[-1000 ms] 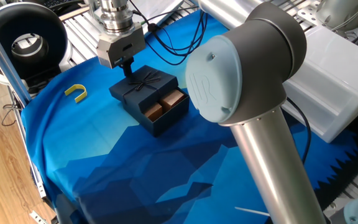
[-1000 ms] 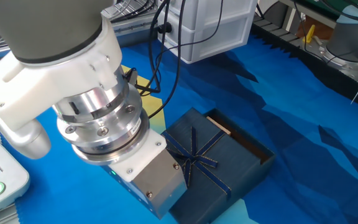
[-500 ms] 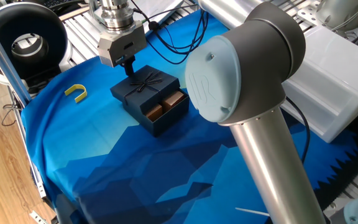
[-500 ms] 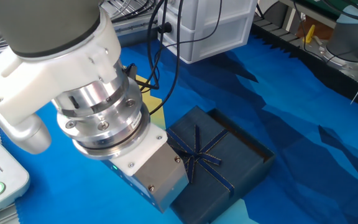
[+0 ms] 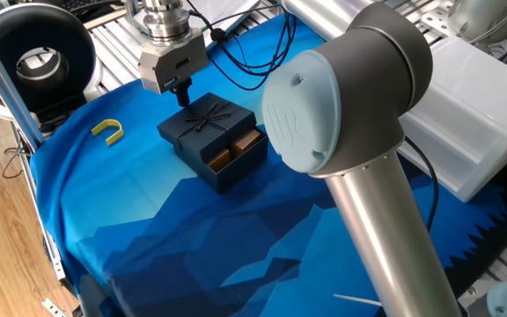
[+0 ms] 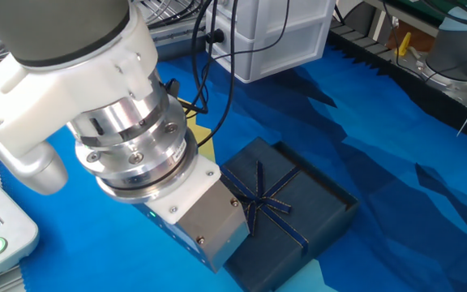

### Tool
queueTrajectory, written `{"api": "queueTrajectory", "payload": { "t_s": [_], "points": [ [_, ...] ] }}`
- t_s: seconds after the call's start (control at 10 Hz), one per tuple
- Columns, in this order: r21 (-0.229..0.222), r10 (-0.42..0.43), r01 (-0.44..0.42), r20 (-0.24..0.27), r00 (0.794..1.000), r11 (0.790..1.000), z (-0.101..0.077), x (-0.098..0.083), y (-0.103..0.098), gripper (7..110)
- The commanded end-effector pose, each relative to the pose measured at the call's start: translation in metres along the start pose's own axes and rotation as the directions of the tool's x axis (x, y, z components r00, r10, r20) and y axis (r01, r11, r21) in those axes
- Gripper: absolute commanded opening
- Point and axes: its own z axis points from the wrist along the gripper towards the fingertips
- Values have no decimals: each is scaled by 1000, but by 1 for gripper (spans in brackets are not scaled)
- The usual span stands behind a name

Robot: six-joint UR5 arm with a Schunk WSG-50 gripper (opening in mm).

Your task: Slide the outer casing onto the gift box

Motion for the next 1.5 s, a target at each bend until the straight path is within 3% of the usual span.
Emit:
{"api": "queueTrajectory", "payload": {
  "t_s": [0.0, 1.4],
  "points": [
    [2, 4, -4, -8, 1000, 1000, 0, 2, -1, 7],
    [-7, 6, -6, -70, 997, 1000, -3, 20, 3, 7]
  ]
}}
